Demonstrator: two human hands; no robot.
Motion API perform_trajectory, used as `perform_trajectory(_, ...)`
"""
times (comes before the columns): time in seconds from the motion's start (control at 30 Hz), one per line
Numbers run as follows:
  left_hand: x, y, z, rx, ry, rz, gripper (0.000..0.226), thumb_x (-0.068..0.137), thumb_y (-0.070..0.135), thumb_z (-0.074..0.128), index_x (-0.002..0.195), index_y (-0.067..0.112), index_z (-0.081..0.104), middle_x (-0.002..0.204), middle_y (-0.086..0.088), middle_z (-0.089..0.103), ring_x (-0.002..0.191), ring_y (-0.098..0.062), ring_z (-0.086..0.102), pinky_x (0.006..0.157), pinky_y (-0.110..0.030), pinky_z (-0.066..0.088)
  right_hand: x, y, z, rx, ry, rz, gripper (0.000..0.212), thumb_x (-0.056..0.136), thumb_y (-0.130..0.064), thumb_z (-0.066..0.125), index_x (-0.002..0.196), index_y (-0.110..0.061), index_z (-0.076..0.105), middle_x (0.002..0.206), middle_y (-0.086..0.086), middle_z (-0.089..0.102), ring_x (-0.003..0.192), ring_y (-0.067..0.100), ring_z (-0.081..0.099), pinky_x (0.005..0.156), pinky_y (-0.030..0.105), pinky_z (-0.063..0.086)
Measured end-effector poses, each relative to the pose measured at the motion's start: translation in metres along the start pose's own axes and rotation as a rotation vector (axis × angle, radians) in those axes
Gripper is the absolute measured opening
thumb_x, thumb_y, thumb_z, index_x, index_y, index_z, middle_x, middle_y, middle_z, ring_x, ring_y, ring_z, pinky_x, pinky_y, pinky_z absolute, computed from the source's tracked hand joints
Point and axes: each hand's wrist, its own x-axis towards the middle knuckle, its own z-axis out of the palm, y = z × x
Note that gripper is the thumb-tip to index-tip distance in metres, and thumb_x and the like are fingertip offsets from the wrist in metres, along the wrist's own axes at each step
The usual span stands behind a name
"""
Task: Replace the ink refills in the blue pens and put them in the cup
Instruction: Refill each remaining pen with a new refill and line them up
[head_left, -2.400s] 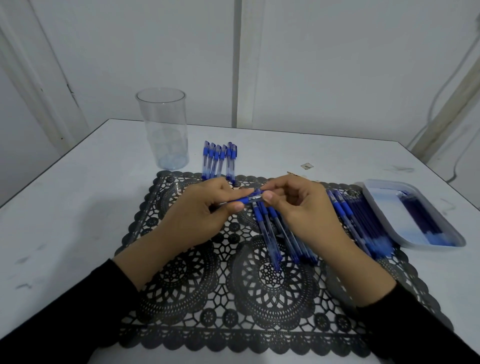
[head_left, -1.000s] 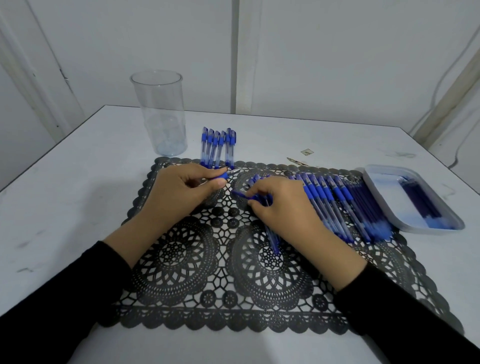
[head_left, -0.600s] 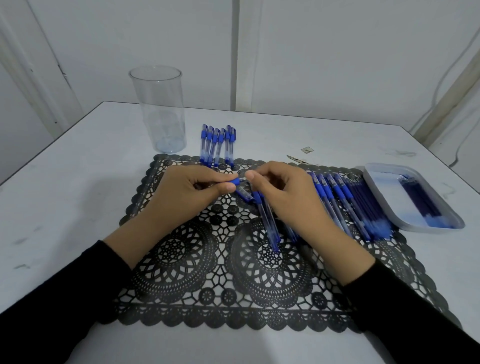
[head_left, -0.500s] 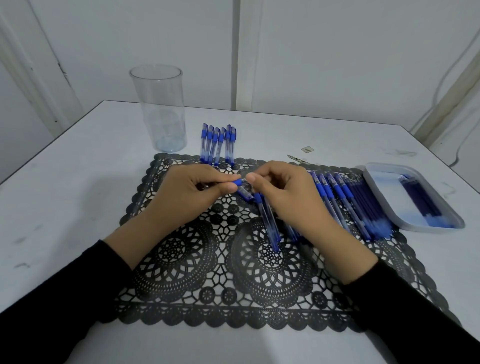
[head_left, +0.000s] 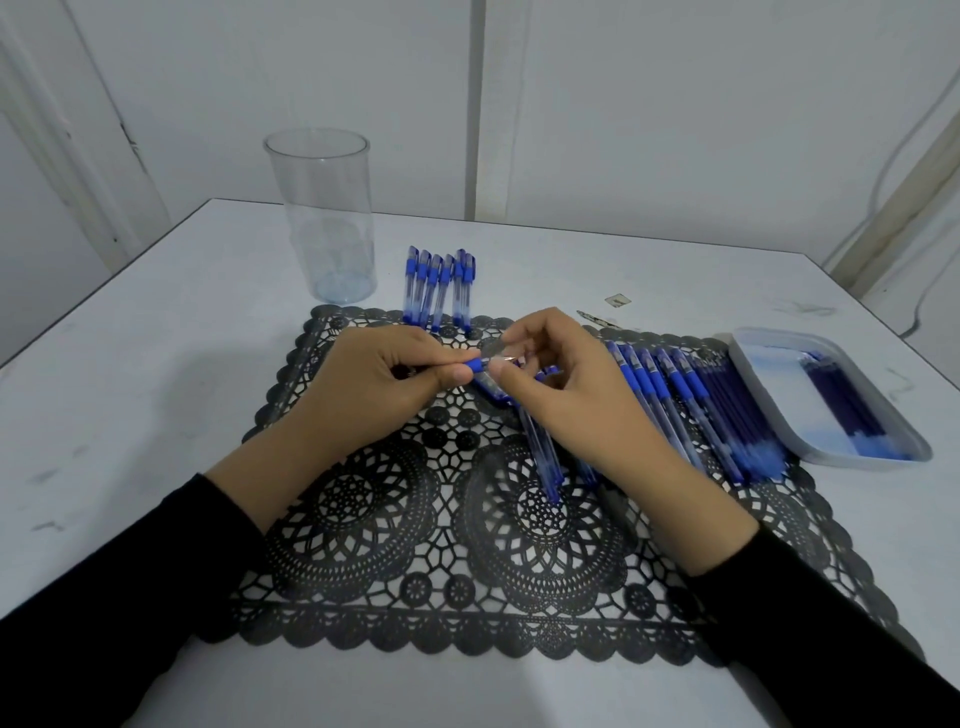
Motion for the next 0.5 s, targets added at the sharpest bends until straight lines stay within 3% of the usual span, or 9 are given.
perform_trajectory(0.07,0.0001,0.0001,-0.0002,-0.002,0.003,0.004,0.024,0.084,0.017,0.076,0.108,0.018,0.076,0.088,0.010,0.075,0.080,-0.006,0.070,0.076,-0.012,0.050,-0.0004,-0.0012,0.0010,-0.036,0.013,-0.003,0.011,0.092,-0.032,0.063,0.095,-0.021,0.062,0.079,-0.011,0.060,0.072,0.004,0.055,0.064,0.016,0.046)
perform_trajectory(0.13,0.0000,0.0000,0.0002,0.008,-0.008,0.009,0.024,0.083,0.016,0.077,0.107,0.018,0.076,0.087,0.011,0.074,0.080,-0.004,0.069,0.076,-0.010,0.050,0.0001,-0.0009,0.0014,-0.052,0.001,-0.022,0.003,0.093,-0.023,0.063,0.091,-0.020,0.063,0.078,-0.009,0.059,0.069,0.003,0.053,0.064,0.017,0.046)
perform_trajectory(0.2,-0.0002,-0.0006,0.0005,0.020,-0.016,0.013,0.024,0.083,0.016,0.077,0.107,0.018,0.076,0.086,0.013,0.073,0.079,-0.001,0.068,0.075,-0.009,0.049,-0.0003,-0.0014,0.0005,-0.011,-0.016,-0.013,0.010,0.090,-0.014,0.065,0.097,-0.020,0.062,0.086,-0.006,0.062,0.066,0.003,0.051,0.065,0.020,0.048)
perform_trajectory(0.27,-0.0001,-0.0012,0.0000,0.017,-0.010,0.013,0.024,0.083,0.015,0.077,0.107,0.018,0.076,0.086,0.012,0.074,0.078,-0.002,0.068,0.074,-0.009,0.049,-0.0009,-0.0014,-0.0007,0.010,-0.006,0.018,0.013,0.090,-0.019,0.066,0.102,-0.022,0.061,0.088,-0.009,0.063,0.063,0.008,0.050,0.064,0.023,0.047)
perform_trajectory(0.37,-0.0002,-0.0012,0.0000,0.024,-0.004,0.018,0.025,0.083,0.017,0.077,0.108,0.019,0.076,0.086,0.012,0.074,0.079,-0.003,0.068,0.074,-0.009,0.048,-0.0018,-0.0016,-0.0015,-0.058,0.002,-0.003,0.001,0.092,-0.024,0.064,0.092,-0.023,0.064,0.078,-0.012,0.059,0.066,0.017,0.053,0.062,0.026,0.046)
perform_trajectory(0.5,-0.0005,-0.0014,0.0008,0.021,-0.012,0.015,0.025,0.082,0.020,0.076,0.107,0.017,0.076,0.086,0.013,0.073,0.078,0.000,0.068,0.074,-0.008,0.047,-0.0011,-0.0012,-0.0015,-0.005,-0.026,0.001,0.010,0.089,-0.015,0.066,0.096,-0.021,0.062,0.091,-0.004,0.063,0.059,0.007,0.044,0.059,0.025,0.045)
